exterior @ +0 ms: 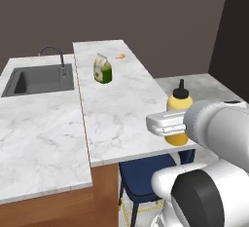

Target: Move the mustard and oil and vinegar bottle from the cabinet to the dining counter.

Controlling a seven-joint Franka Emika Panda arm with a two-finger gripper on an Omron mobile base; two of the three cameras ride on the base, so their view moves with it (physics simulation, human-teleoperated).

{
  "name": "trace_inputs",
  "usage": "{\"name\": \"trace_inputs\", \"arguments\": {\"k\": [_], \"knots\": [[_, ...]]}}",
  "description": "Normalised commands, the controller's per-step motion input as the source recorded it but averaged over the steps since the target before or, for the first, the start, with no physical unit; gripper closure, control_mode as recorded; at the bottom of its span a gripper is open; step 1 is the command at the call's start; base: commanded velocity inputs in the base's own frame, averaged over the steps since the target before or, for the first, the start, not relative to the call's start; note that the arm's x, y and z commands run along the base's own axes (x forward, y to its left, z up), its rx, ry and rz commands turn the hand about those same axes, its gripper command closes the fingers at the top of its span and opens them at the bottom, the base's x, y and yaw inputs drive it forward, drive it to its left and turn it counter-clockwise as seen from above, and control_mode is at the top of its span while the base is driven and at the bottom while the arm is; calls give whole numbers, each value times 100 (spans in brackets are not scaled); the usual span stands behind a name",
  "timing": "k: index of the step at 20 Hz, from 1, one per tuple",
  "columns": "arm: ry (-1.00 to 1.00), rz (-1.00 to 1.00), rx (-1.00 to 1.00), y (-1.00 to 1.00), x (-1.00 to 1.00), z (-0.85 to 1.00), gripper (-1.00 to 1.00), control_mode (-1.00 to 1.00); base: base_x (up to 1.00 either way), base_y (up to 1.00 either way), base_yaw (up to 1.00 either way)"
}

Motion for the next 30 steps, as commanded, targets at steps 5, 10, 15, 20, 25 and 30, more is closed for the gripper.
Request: {"name": "trace_inputs", "arguments": {"k": [5, 10, 15, 20, 25, 30], "knots": [[0, 0, 0, 0, 0, 0, 100, 100, 26, -6, 0], [0, 0, 0, 0, 0, 0, 100, 100, 0, 0, 0], [0, 0, 0, 0, 0, 0, 100, 100, 0, 0, 0], [0, 0, 0, 0, 0, 0, 100, 100, 0, 0, 1], [0, 0, 0, 0, 0, 0, 100, -100, 0, 1, 1], [0, 19, 18, -20, 0, -1, 100, -100, 0, 0, 0]]}}
